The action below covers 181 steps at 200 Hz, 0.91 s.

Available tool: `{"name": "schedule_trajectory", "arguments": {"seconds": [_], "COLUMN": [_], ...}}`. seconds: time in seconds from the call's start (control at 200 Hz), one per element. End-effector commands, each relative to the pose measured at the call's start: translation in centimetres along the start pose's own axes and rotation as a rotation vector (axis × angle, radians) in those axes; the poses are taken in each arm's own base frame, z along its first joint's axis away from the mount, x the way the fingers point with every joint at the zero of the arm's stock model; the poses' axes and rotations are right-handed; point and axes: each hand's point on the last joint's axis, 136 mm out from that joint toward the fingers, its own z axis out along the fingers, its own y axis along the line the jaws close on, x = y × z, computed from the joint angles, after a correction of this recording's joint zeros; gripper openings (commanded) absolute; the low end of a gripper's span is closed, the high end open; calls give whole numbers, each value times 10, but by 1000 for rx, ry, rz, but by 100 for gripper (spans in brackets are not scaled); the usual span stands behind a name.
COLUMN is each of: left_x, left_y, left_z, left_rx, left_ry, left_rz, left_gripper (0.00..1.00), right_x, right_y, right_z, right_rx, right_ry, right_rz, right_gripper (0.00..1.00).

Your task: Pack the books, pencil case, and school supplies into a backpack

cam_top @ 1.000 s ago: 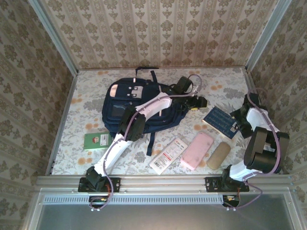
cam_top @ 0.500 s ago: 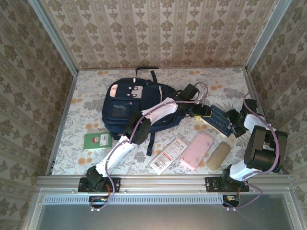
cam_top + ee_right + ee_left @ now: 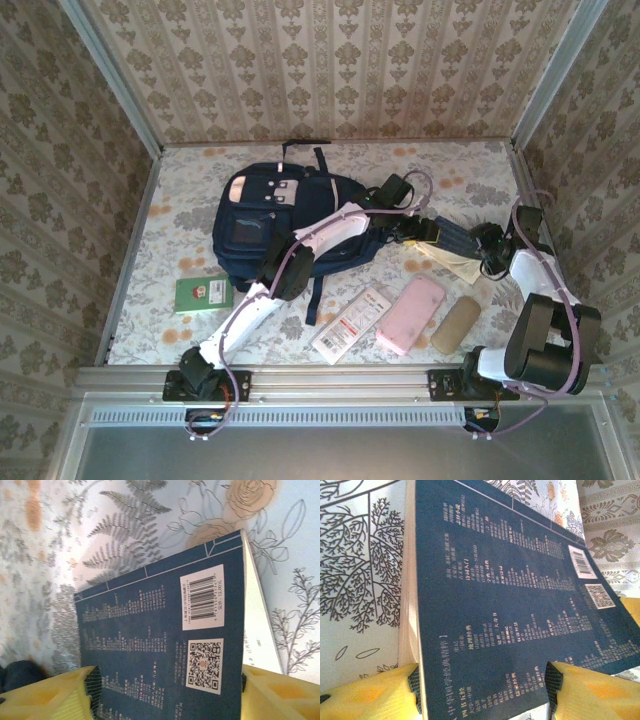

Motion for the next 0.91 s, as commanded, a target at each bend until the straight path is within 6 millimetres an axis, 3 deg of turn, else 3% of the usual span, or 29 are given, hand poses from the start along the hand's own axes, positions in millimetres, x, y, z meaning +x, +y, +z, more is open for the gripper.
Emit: {"name": "schedule_trajectory", "arguments": {"seconds": [0.0, 0.08, 0.275, 0.375, 0.505, 0.65, 0.9], "left_x": [18, 19, 16, 8, -10, -23, -35], "left_y": [14, 13, 11, 13, 14, 1, -23], "left_z": [8, 8, -2, -19, -56, -93, -145], "left_rx": [-40, -39, -34, -31, -34, -40, -48], "left_ry": [54, 56, 48, 21, -45, -92, -145], "left_rz": [-20, -20, -24, -47, -59, -29, 38], "left_gripper": [67, 66, 66, 66, 67, 69, 73], "right_x": [12, 15, 19, 16, 11, 6, 8], "right_y": [7, 3, -3, -3, 4, 21, 69], "right_z": [2, 8, 13, 7, -2, -11, -36], "right_rx": [-42, -33, -17, -2, -18, -70, -189], "right_ry": [56, 70, 83, 67, 45, 28, -14], "right_rz": [17, 32, 60, 53, 52, 13, -140], "right_gripper": [64, 54, 10, 0, 0, 0, 0]}}
